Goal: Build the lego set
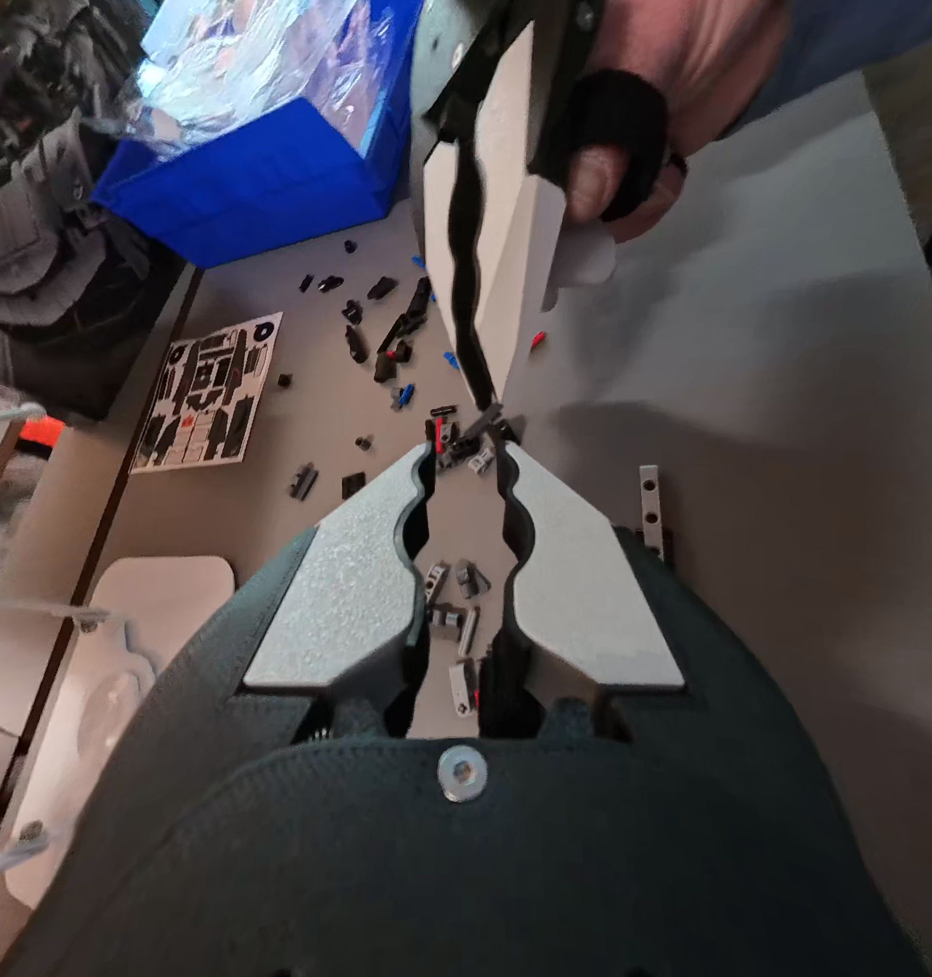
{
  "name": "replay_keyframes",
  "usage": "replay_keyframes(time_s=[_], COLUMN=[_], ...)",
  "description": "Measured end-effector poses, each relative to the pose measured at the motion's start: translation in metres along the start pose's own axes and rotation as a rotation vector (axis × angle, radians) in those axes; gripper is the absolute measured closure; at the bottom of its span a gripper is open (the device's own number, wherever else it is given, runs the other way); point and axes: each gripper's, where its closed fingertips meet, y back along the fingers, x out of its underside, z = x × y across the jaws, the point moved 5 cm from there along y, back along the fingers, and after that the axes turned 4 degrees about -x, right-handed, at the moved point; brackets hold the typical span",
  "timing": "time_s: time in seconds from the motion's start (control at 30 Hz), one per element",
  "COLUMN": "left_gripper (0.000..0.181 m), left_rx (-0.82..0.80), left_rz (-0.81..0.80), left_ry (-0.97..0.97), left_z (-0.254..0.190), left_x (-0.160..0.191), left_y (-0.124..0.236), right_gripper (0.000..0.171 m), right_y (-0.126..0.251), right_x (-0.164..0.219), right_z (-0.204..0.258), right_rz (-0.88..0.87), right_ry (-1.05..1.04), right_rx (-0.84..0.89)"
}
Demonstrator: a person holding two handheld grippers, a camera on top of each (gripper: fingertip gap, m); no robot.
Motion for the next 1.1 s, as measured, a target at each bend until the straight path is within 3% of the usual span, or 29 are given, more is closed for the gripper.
replay_keyframes(time_s=[0.23,0.43,0.5,0.63,0.77,0.97,1.1], left_gripper=[0.174,0.177,0.178,0.178,0.178,0.178,0.178], left_rx=[0.063,0.149,0.227,0.485,0.751,1.060,1.146], left_rz=[-0.013,0.012,-0.014,-0.095,-0.134,-0.096,-0.091], left_ry=[-0.074,0.041,0.183,0.540,0.753,0.797,0.829], left_z=[-0.011,-0.012,-0.010,-0.002,0.002,-0.011,-0.015], left_x=[-0.006,-0.002,-0.003,-0.007,-0.010,-0.020,-0.023], left_y=[-0.001,-0.004,-0.002,0.003,0.006,0.010,0.009], right_gripper=[0.167,0.167,0.163,0.160,0.161,0.164,0.159], right_y=[-0.002,0.000,0.004,0.005,-0.001,-0.006,-0.003], right_x=[0.002,-0.003,-0.006,-0.009,-0.012,-0.015,-0.010], right_z=[0.000,-0.003,0.000,0.017,0.039,0.056,0.060], right_rz=[0.056,0.034,0.042,0.217,0.379,0.465,0.509], right_ry=[-0.029,-0.010,0.098,0.558,0.906,1.107,1.098], right_rx=[-0.067,-0.046,0.016,0.217,0.260,0.206,0.132])
